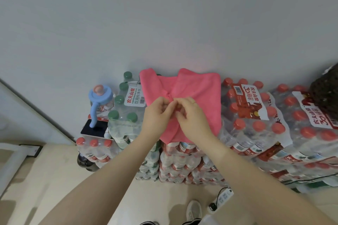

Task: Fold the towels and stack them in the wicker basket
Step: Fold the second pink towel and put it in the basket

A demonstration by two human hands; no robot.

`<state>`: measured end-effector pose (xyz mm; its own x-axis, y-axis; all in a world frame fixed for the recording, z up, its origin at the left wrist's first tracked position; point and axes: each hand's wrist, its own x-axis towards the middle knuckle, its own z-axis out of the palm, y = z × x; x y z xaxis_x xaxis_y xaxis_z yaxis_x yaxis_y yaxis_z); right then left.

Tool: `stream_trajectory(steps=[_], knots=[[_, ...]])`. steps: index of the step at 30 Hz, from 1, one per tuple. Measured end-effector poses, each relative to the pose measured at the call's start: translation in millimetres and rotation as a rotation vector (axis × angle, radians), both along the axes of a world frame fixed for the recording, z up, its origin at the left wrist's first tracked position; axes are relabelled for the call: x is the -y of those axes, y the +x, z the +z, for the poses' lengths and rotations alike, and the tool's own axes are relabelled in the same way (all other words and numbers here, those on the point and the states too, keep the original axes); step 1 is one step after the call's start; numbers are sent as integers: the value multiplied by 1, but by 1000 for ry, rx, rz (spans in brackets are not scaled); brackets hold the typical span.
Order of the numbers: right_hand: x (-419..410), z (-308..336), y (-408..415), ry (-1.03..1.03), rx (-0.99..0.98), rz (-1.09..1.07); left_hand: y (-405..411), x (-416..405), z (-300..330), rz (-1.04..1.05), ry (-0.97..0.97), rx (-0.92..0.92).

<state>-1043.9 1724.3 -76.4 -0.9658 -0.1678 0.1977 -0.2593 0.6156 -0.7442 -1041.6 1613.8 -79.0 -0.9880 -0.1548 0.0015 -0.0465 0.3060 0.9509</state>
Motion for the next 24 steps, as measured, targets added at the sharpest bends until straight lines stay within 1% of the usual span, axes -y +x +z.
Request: stream_trajectory(steps=[2,3,6,8,10,13,15,19,22,23,24], knots=[[-6,-1,-2,-154,100,-28,-2,1,3,-31,-27,3],[-8,-2,-2,-172,97,-41,-3,0,6,-37,-36,-7],[-15,-9,2,-56,-5,-102,-6,-3,22,-18,1,-71],[-19,-11,5,-9,-32,-171,-9,-3,34,-25,-5,-126],[-25,-12,6,84,-39,-245,-10,-2,45,-44,4,-171],[-38,-15,10,225,-3,-363,-7,0,62,1,199,-205],[-50,-12,16,238,10,-454,-5,5,75,59,335,-250],[-73,1,26,153,-10,-636,-1,15,91,197,504,-319],[-80,24,31,-109,7,-734,4,16,101,218,635,-312],[-79,32,34,-133,-30,-739,6,13,105,198,668,-303],[-77,41,37,-51,-133,-738,9,9,108,173,688,-297]])
